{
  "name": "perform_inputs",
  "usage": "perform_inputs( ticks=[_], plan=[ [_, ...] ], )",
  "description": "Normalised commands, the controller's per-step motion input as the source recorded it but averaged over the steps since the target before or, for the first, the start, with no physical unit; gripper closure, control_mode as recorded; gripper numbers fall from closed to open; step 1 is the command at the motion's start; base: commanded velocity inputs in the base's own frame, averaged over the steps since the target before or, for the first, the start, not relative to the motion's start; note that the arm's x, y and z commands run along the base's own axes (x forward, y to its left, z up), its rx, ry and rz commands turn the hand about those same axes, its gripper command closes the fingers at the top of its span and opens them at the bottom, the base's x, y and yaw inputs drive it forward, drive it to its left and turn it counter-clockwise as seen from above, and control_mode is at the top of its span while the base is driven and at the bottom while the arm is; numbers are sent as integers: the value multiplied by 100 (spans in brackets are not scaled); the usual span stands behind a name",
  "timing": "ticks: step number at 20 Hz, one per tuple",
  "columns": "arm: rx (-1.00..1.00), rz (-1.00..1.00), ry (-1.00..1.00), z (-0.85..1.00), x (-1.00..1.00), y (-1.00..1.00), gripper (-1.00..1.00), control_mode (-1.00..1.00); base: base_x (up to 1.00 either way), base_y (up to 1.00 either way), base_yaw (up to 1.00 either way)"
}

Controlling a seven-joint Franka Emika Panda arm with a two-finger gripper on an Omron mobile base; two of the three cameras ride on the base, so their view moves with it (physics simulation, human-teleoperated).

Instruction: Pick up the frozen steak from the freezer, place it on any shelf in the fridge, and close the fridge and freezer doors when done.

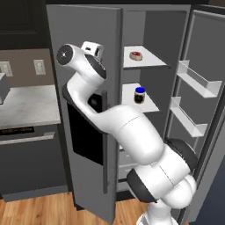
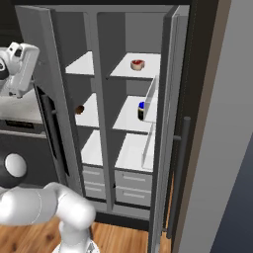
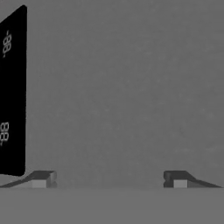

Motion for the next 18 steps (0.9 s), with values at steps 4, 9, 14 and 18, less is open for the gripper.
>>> perform_inputs(
  ticks=[4,9,14,18],
  plan=[
    [0,0,-2,0,22,-38,-100,-100,0,0,0],
    [0,0,0,0,35,-30,-100,-100,0,0,0],
    [0,0,0,0,48,-8,-100,-100,0,0,0],
    [0,0,0,0,56,0,-100,-100,0,0,0]
  ],
)
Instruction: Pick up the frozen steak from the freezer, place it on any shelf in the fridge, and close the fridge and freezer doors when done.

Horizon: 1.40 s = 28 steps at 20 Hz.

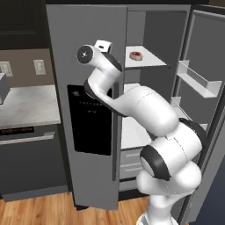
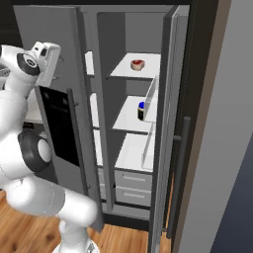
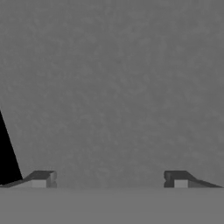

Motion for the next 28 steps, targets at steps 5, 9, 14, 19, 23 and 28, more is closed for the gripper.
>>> perform_inputs(
  ticks=[5,9,14,19,23,28],
  plan=[
    [0,0,0,0,46,-1,-100,-100,0,0,0],
    [0,0,0,0,25,-12,-100,-100,0,0,0],
    [0,0,0,0,32,-13,-100,-100,0,0,0],
    [0,0,0,0,48,-4,-100,-100,0,0,0],
    [0,0,0,0,45,-5,-100,-100,0,0,0],
    [0,0,0,0,44,-1,-100,-100,0,0,0]
  ],
)
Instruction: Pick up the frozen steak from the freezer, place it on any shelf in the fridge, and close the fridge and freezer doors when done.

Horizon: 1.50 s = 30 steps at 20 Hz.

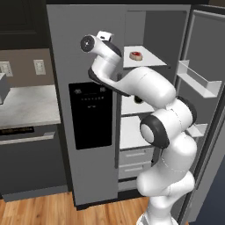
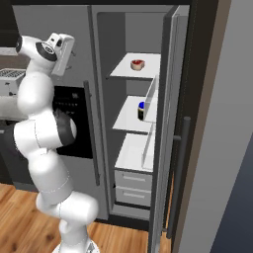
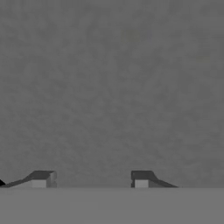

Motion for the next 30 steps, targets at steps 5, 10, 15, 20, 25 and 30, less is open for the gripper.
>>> perform_inputs(
  ticks=[5,10,15,20,25,30],
  plan=[
    [0,0,0,0,41,-1,-100,-100,0,0,0],
    [0,0,0,0,36,-2,-100,-100,0,0,0],
    [0,0,-7,-2,-3,-1,-100,-100,0,0,0],
    [0,0,-23,-7,-94,0,-100,-100,0,0,0],
    [0,-1,-19,0,-100,-1,-100,-100,0,0,0],
    [5,-5,-12,24,-100,-13,-100,-100,0,0,0]
  ],
)
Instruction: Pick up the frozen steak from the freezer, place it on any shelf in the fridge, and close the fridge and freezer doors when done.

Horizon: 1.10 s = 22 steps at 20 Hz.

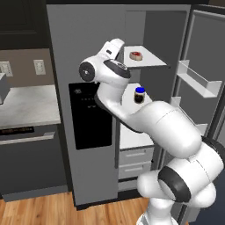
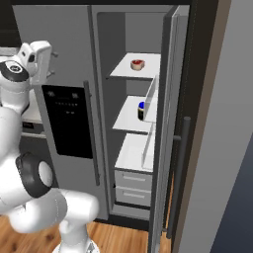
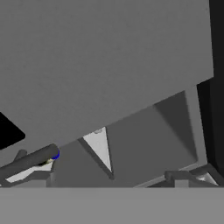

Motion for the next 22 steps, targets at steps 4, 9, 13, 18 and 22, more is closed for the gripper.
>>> perform_inputs(
  ticks=[4,9,13,18,22],
  plan=[
    [8,-8,-7,26,-100,-29,-100,-100,0,0,0],
    [4,-1,-2,0,-75,-22,-100,-100,0,0,0],
    [10,0,-4,-3,-92,-51,-100,-100,0,0,0],
    [23,-12,-9,0,-100,-78,-100,-100,0,0,0],
    [25,-17,-8,0,-99,-76,-100,-100,0,0,0]
  ],
)
